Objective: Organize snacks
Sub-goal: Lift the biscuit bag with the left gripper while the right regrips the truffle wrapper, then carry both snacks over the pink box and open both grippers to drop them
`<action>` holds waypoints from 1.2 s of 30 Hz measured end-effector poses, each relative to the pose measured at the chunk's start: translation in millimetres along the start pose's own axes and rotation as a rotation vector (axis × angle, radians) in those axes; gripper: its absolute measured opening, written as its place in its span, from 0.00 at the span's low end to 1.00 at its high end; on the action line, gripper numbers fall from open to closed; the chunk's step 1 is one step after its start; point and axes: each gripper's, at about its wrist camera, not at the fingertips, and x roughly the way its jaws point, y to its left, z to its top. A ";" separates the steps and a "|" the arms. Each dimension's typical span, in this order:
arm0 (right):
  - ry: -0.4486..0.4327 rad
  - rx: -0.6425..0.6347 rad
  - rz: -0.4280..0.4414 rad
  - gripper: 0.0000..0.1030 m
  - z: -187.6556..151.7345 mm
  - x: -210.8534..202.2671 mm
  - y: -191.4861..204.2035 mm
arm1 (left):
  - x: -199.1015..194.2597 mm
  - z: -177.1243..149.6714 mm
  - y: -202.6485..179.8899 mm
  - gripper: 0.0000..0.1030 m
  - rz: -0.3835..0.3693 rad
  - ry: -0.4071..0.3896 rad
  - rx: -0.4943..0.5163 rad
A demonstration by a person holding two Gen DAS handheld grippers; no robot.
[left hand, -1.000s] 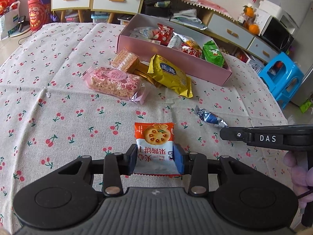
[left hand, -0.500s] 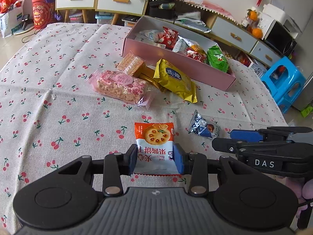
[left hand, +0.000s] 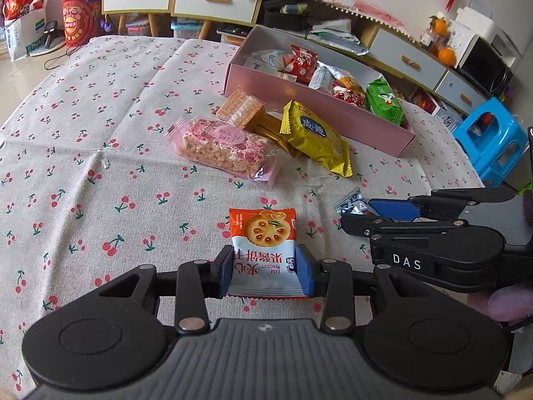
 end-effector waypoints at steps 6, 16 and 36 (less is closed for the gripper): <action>0.032 0.014 0.004 0.23 3.7 -2.7 9.5 | -3.5 6.4 6.0 0.35 -0.009 0.000 -0.022; 0.029 0.229 0.074 0.23 18.4 -27.5 -0.9 | -20.8 31.6 16.4 0.35 -0.038 -0.065 -0.077; -0.074 0.610 0.113 0.23 59.1 -47.4 -55.2 | -20.1 114.2 37.5 0.35 -0.165 -0.128 -0.244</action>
